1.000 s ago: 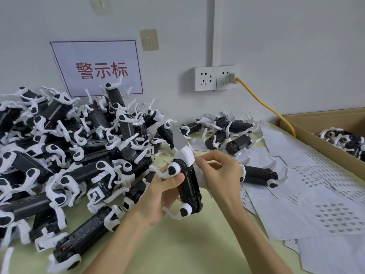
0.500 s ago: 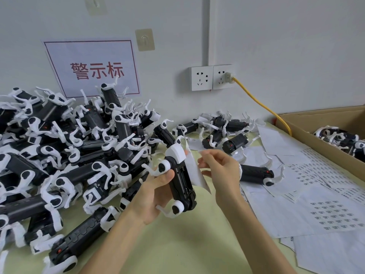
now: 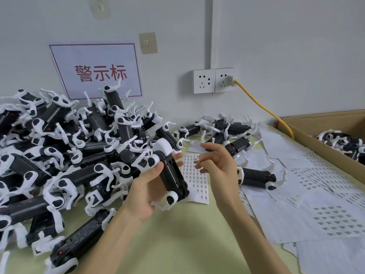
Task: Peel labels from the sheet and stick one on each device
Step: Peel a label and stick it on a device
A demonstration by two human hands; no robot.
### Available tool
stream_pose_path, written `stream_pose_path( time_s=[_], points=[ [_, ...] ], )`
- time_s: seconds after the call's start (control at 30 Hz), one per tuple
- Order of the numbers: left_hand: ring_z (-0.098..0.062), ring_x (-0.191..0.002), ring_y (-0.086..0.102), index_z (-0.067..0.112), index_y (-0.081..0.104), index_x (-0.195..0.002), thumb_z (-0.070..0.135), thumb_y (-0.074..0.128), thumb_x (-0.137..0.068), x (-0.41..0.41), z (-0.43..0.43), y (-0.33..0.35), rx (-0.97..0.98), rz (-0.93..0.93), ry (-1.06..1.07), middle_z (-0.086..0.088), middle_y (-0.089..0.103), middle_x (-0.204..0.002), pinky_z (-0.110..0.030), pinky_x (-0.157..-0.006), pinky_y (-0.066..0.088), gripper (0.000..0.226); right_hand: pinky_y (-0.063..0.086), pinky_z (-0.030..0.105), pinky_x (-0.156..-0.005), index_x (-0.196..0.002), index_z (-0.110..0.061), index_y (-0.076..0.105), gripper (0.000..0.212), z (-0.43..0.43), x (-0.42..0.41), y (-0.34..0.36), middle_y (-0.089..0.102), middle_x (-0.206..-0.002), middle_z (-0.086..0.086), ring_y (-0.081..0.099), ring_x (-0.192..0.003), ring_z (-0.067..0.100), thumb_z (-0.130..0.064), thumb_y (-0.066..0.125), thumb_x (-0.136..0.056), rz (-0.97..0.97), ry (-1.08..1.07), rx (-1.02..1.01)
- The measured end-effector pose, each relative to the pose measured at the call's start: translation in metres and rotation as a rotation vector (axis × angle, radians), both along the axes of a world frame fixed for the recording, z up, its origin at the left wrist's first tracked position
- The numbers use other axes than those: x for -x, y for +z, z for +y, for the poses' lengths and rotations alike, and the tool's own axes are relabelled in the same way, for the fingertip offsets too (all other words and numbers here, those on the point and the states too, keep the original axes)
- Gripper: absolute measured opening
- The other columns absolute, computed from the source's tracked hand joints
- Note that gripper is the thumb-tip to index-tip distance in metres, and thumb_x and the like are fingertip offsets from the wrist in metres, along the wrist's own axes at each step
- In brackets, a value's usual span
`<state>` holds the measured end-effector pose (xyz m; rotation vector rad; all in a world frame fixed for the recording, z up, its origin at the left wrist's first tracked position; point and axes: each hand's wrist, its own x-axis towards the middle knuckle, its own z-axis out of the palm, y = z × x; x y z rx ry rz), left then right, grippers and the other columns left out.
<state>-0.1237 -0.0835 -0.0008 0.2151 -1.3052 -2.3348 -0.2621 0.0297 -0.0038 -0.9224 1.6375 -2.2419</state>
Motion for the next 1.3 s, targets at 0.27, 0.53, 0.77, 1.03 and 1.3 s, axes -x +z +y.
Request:
stream_pose_path(
  time_s=[0.27, 0.53, 0.77, 1.03, 1.3],
  points=[
    [-0.022, -0.112, 0.070, 0.009, 0.068, -0.132, 0.047, 0.092, -0.066, -0.0017, 0.0026, 0.0057, 0.005, 0.007, -0.135, -0.014, 0.067, -0.135, -0.024, -0.076, 0.058, 0.080, 0.051, 0.023, -0.069, -0.107, -0.032, 0.065, 0.033, -0.0034, -0.0054, -0.0036, 0.068, -0.081, -0.007, 0.066, -0.076, 0.011, -0.005, 0.073, -0.090, 0.245, -0.064, -0.052],
    [-0.023, -0.110, 0.071, 0.009, 0.074, -0.124, 0.045, 0.093, -0.066, 0.0000, 0.0027, 0.0036, 0.039, -0.005, -0.128, -0.015, 0.071, -0.127, -0.021, -0.070, 0.058, 0.070, 0.048, 0.017, -0.067, -0.108, -0.030, 0.064, 0.032, -0.0058, -0.0060, -0.0076, 0.068, -0.084, -0.016, 0.066, -0.077, 0.012, -0.006, 0.073, -0.090, 0.326, -0.127, -0.076],
    [-0.022, -0.116, 0.068, 0.011, 0.070, -0.130, 0.049, 0.090, -0.069, 0.0038, 0.0060, 0.0014, 0.002, 0.015, -0.167, -0.016, 0.068, -0.130, -0.022, -0.074, 0.057, 0.075, 0.049, 0.018, -0.067, -0.086, -0.021, 0.076, 0.008, -0.0066, -0.0002, -0.0062, 0.074, -0.081, -0.007, 0.067, -0.072, 0.007, -0.028, 0.080, -0.087, -0.012, -0.005, -0.146],
    [-0.027, -0.118, 0.068, 0.011, 0.068, -0.133, 0.044, 0.087, -0.075, 0.0058, 0.0056, -0.0028, -0.004, 0.041, -0.189, -0.017, 0.068, -0.130, -0.026, -0.081, 0.058, 0.070, 0.049, 0.021, -0.068, -0.093, -0.012, 0.079, 0.012, -0.0056, 0.0024, -0.0072, 0.065, -0.069, -0.003, 0.063, -0.074, 0.012, -0.024, 0.076, -0.090, -0.316, 0.233, -0.111],
    [-0.026, -0.117, 0.068, 0.009, 0.068, -0.132, 0.046, 0.086, -0.075, 0.0061, 0.0061, -0.0020, 0.022, 0.044, -0.172, -0.018, 0.067, -0.133, -0.028, -0.085, 0.057, 0.071, 0.047, 0.027, -0.069, -0.094, 0.001, 0.072, 0.017, -0.0055, 0.0020, -0.0068, 0.064, -0.072, 0.000, 0.057, -0.063, 0.011, -0.016, 0.074, -0.091, -0.239, 0.167, -0.085]
  ],
)
